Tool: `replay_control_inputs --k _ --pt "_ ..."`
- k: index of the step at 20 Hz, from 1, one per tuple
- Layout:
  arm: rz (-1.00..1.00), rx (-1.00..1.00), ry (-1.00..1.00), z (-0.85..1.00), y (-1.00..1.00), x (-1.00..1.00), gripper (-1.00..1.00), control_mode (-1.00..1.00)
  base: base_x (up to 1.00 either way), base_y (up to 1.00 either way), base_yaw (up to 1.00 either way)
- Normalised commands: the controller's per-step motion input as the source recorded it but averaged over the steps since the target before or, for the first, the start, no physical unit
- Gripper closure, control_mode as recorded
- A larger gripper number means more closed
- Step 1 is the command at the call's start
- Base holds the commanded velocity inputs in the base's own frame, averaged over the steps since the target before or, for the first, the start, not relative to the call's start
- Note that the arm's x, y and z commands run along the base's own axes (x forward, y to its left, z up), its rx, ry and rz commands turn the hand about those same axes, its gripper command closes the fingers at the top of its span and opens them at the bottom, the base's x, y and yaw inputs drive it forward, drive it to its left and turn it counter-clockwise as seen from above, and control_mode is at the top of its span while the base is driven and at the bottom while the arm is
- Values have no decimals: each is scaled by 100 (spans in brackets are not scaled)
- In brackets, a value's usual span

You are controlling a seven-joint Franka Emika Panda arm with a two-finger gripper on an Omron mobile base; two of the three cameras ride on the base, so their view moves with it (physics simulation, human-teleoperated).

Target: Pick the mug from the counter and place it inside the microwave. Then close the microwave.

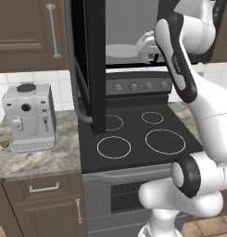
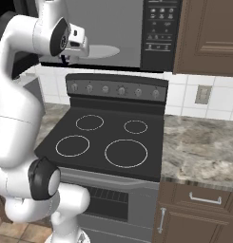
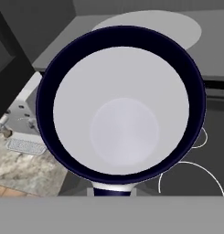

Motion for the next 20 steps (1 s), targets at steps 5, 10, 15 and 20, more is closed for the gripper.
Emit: replay_control_inputs --k 5,10,15,20 --pt "0 -2 0 0 1 17 100 -100 0 0 0" --pt "0 -1 0 0 0 19 100 -100 0 0 0" --pt "0 0 0 0 0 22 100 -100 0 0 0" --pt "0 0 0 0 0 28 100 -100 0 0 0"
